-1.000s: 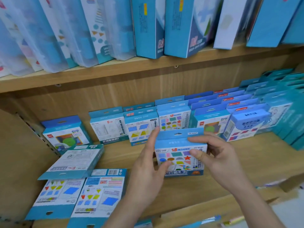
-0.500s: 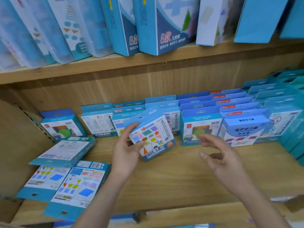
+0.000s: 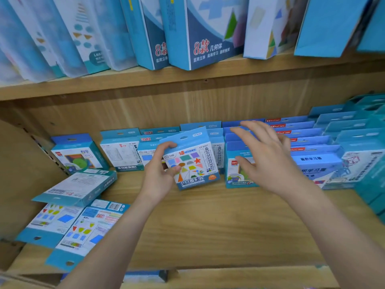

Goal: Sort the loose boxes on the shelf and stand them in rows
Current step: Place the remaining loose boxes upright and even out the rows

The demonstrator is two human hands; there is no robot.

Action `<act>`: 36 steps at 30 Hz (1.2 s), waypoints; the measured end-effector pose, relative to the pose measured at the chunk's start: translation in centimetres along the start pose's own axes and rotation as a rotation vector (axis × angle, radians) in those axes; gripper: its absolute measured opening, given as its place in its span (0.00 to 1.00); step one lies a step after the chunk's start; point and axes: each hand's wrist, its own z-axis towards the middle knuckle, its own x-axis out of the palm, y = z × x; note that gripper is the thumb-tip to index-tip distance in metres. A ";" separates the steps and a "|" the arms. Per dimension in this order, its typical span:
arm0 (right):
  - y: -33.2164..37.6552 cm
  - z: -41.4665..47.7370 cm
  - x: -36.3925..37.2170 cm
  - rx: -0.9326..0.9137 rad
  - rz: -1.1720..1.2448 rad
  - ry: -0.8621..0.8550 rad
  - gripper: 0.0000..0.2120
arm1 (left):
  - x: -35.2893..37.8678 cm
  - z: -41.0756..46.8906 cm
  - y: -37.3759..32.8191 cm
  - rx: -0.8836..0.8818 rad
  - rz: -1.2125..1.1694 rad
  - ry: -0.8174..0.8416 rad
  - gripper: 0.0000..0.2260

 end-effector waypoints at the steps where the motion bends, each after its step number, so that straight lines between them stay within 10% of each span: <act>1: 0.0 0.6 -0.2 -0.009 -0.027 0.038 0.30 | 0.1 0.1 0.1 0.002 0.013 0.004 0.31; 26: -2.2 3.6 -0.3 -0.099 -0.189 0.347 0.44 | 3.2 1.5 0.0 0.384 0.721 -0.060 0.25; 36: -2.4 3.4 -1.2 -0.124 -0.370 0.383 0.30 | 4.1 1.2 0.1 0.362 0.690 -0.119 0.23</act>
